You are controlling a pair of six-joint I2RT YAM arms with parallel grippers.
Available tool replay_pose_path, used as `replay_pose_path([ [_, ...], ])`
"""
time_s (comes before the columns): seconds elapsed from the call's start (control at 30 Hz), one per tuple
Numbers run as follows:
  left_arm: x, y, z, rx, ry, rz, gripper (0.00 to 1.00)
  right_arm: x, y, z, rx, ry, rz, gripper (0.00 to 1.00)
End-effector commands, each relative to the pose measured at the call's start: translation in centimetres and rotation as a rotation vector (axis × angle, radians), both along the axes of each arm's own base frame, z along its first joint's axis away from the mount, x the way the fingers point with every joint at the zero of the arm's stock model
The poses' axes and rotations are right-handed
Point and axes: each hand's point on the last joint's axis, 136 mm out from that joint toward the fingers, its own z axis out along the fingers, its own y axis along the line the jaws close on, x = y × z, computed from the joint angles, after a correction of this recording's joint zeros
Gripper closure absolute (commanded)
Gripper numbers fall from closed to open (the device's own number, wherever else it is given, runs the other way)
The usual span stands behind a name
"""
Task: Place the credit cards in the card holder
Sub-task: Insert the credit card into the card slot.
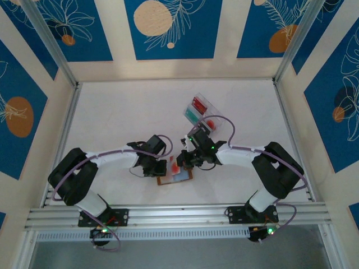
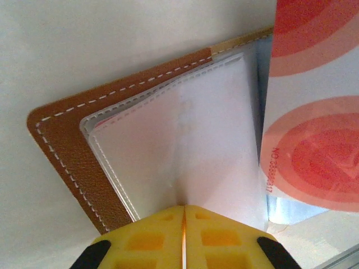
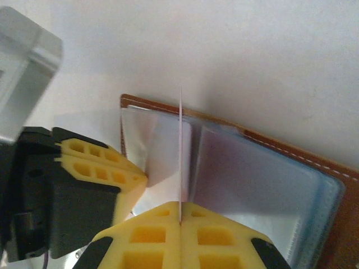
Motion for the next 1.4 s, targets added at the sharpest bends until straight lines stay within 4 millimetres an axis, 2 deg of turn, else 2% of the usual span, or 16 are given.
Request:
replay_pose_path([
  [0.0,-1.1,1.9,-1.3,0.07,0.036,0.02,0.92,0.2,-0.4,-0.4,0.01,-0.002,-0.009,1.0],
  [0.4,-1.3,2.0,-1.7,0.069,0.046,0.028,0.92,-0.5,0.8,-1.2,0.084,0.067,-0.004,1.0],
  [0.63,-1.4,2.0,-1.8,0.07,0.048,0.03,0.92,-0.6,0.8,-1.1,0.139,0.116,-0.02,1.0],
  [0.83,-1.4,2.0,-1.7,0.065,0.046,0.031,0.92,-1.9,0.7,-2.1,0.136,0.164,-0.004,1.0],
  [1.17,-1.3,2.1,-1.8,0.062,0.046,0.03,0.92,-4.7,-1.0,-3.5,0.061,0.217,0.021,1.0],
  [1.37,-1.3,2.0,-1.9,0.056,0.048,0.03,0.92,-4.6,-0.3,-3.9,0.053,0.234,0.045,1.0],
])
